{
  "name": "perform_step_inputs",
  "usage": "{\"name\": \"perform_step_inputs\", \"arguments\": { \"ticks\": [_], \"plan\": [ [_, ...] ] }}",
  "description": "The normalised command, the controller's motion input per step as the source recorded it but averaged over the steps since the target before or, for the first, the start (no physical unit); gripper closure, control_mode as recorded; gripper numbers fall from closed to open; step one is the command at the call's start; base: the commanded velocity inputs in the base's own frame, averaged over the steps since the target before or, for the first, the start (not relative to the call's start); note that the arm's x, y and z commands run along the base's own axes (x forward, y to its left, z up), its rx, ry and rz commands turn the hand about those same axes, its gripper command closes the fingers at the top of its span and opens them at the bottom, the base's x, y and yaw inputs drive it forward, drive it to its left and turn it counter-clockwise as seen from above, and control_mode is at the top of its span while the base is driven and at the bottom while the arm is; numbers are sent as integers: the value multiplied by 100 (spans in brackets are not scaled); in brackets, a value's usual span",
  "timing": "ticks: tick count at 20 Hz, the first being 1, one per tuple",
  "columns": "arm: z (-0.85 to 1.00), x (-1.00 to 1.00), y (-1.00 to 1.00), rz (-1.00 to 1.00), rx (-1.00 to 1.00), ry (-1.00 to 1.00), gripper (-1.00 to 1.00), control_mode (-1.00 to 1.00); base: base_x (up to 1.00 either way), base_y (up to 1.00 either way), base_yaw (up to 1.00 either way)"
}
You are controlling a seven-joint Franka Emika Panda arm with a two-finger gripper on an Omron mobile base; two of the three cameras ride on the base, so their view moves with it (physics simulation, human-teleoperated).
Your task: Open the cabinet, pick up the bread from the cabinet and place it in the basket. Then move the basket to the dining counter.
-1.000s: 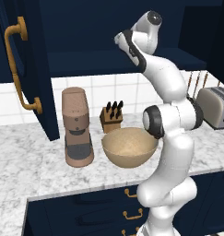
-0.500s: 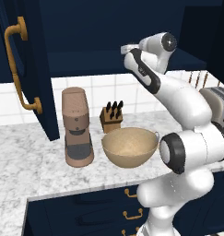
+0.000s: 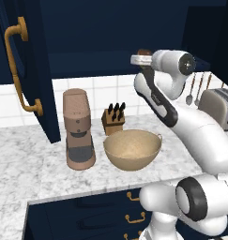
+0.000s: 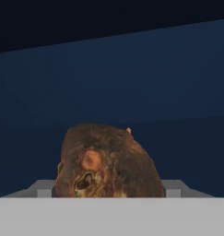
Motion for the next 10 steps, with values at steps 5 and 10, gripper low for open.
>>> {"name": "perform_step_inputs", "arguments": {
  "ticks": [5, 10],
  "plan": [
    [19, -100, 2, -3, 3, 0, 100, -100, 0, 0, 0],
    [-21, -100, 6, 0, 1, 13, 100, -100, 0, 0, 0]
  ]
}}
